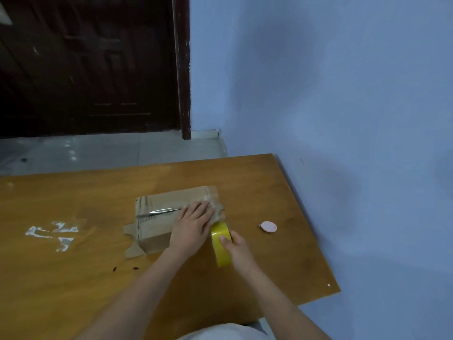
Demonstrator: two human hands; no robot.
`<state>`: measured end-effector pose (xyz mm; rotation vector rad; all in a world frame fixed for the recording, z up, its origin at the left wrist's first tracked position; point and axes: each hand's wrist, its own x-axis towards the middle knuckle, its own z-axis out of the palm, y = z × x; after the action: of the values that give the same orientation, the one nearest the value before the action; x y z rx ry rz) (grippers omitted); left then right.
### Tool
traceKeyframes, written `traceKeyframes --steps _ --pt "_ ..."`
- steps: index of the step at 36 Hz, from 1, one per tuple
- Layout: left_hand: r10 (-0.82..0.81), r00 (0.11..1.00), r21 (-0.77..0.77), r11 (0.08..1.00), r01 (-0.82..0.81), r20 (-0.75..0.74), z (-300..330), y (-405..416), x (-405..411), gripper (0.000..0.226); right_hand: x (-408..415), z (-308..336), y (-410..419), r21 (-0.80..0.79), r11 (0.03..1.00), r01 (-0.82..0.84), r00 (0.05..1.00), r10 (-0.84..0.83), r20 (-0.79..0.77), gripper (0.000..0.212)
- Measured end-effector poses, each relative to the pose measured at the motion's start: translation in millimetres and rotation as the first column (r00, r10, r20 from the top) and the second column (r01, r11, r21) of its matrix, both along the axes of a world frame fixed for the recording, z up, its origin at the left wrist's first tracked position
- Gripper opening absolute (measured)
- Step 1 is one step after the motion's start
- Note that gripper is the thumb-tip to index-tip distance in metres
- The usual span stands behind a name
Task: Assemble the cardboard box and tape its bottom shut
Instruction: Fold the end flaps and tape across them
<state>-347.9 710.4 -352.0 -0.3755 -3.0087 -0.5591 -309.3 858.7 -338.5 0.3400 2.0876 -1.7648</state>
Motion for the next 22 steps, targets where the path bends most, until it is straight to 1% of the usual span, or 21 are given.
traceKeyframes --steps 3,7,10,12,15,16,17,19,21,22 --pt "-0.018 1.0 -0.054 0.998 0.019 0.023 -3 0 0 0.047 -1 -3 1 0.006 0.999 0.04 0.999 -0.04 -0.013 0.009" --pt "0.002 1.0 -0.07 0.998 0.0 0.029 -5 0 -3 0.046 -4 -8 0 0.018 0.997 0.079 0.997 -0.079 -0.013 0.014" --pt "0.007 1.0 -0.077 0.997 -0.004 0.03 -7 1 -3 0.045 -7 -9 -2 0.022 0.996 0.083 0.996 -0.084 0.018 0.01" --pt "0.001 1.0 -0.075 0.997 -0.001 -0.003 -6 1 -2 0.044 -10 -12 -2 0.038 0.996 0.079 0.996 -0.081 0.039 0.01" --pt "-0.028 0.988 -0.132 0.991 0.008 -0.154 -4 1 0 0.042 -9 -18 0 0.099 0.994 0.056 0.995 -0.064 0.081 0.019" --pt "-0.034 0.983 -0.152 0.988 0.007 -0.18 -3 2 0 0.042 -6 -21 1 0.114 0.993 0.039 0.993 -0.051 0.109 0.021" --pt "-0.037 0.984 -0.168 0.986 0.008 -0.176 -3 1 1 0.041 -4 -22 1 0.12 0.992 0.03 0.989 -0.047 0.14 0.022" --pt "-0.049 0.995 -0.205 0.978 0.029 -0.09 -6 2 1 0.044 1 -23 1 0.122 0.992 0.026 0.983 -0.047 0.176 0.021" --pt "-0.041 0.999 -0.218 0.975 0.041 0.004 -10 0 -1 0.048 4 -22 1 0.13 0.991 0.022 0.983 -0.045 0.175 0.032" --pt "-0.036 0.999 -0.23 0.972 0.04 0.021 -10 0 -2 0.049 6 -23 1 0.119 0.993 0.02 0.984 -0.041 0.175 0.034"
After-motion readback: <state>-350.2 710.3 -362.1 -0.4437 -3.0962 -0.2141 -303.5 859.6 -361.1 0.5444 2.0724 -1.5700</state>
